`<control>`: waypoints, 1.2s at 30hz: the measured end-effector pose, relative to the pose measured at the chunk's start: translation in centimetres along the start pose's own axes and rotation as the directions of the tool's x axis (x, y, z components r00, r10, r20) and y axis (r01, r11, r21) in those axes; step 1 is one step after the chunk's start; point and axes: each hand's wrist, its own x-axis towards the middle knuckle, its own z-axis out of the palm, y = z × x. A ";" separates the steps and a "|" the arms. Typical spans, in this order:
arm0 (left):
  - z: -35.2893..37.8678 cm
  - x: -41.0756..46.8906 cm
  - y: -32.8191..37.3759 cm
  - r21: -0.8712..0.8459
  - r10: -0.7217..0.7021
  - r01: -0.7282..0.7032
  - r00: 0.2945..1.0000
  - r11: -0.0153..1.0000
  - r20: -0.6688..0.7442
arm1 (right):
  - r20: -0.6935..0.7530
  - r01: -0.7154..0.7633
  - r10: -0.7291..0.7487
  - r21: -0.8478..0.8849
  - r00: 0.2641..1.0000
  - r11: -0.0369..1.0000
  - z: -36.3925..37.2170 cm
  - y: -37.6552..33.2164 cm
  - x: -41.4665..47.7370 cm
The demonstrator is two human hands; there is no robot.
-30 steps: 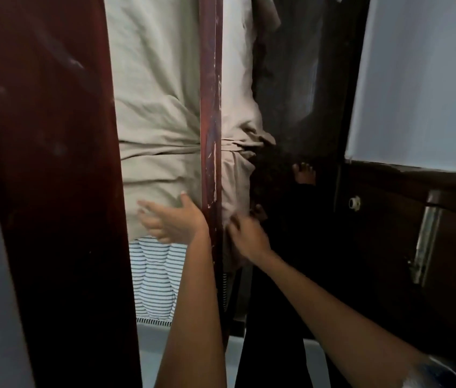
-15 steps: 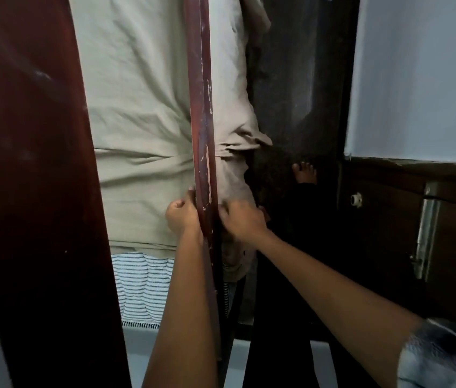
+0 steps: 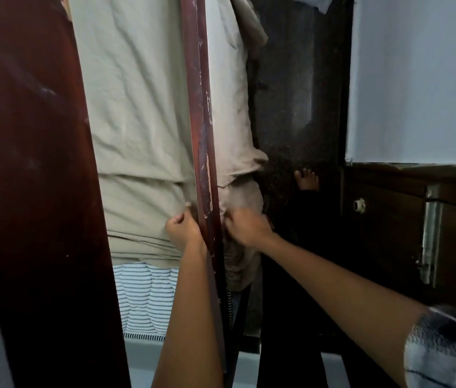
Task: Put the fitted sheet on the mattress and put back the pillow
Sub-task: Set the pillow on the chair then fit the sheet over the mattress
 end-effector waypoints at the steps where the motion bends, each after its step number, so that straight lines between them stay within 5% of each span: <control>1: -0.1 0.3 -0.2 -0.003 -0.035 0.035 0.999 0.999 0.026 | -0.121 -0.019 0.027 0.066 0.992 0.998 -1.2 -0.4 1.2; 3: -0.2 0.3 -0.7 0.003 -0.039 0.039 0.997 0.999 0.066 | -0.226 -0.032 0.064 0.146 0.972 0.989 -1.9 -1.1 3.1; 6: -0.7 -0.1 -1.4 0.031 -0.029 0.026 0.995 0.999 0.093 | -0.168 -0.025 0.046 0.126 0.985 0.992 0.9 -0.8 2.2; 8: -1.8 -0.5 -2.1 0.107 -0.060 0.050 0.994 0.993 0.092 | 0.042 0.017 -0.014 -0.055 0.999 0.998 3.7 0.6 -0.7; 11: -3.9 -1.2 -4.7 0.314 -0.086 0.042 0.988 0.948 0.129 | 0.314 -0.039 0.066 -0.092 0.947 0.995 7.6 3.6 -5.1; 14: -5.0 -1.9 -6.1 0.263 0.011 -0.010 1.000 0.965 -0.004 | 0.095 -0.181 0.169 0.130 0.981 0.975 7.1 3.9 -4.8; 17: -4.3 -1.8 -4.9 0.257 0.172 -0.162 0.985 0.953 -0.014 | -0.090 -0.097 0.121 0.234 0.989 0.967 4.4 1.7 -1.8; 22: -3.3 -0.2 -4.7 0.169 0.150 -0.174 0.978 0.970 0.147 | -0.141 -0.001 0.019 0.129 0.990 0.992 3.3 0.0 -0.6; 25: -5.0 -1.3 -6.9 0.312 0.086 -0.105 0.993 0.944 0.076 | 0.015 0.041 -0.041 -0.007 0.999 0.999 5.5 0.8 -3.1; 28: -6.8 -1.9 -9.0 0.275 0.052 -0.068 0.997 0.959 0.064 | 0.116 0.000 -0.012 0.104 0.993 0.995 6.3 1.2 -4.1; 33: -5.4 -1.5 -6.4 0.181 0.185 -0.185 0.983 0.966 0.015 | -0.208 -0.049 0.093 0.206 0.974 0.977 3.1 0.0 -1.3; 36: -4.4 -1.2 -5.9 0.189 0.193 -0.199 0.980 0.961 0.052 | -0.254 -0.005 0.054 0.192 0.966 0.981 3.2 -0.6 -0.8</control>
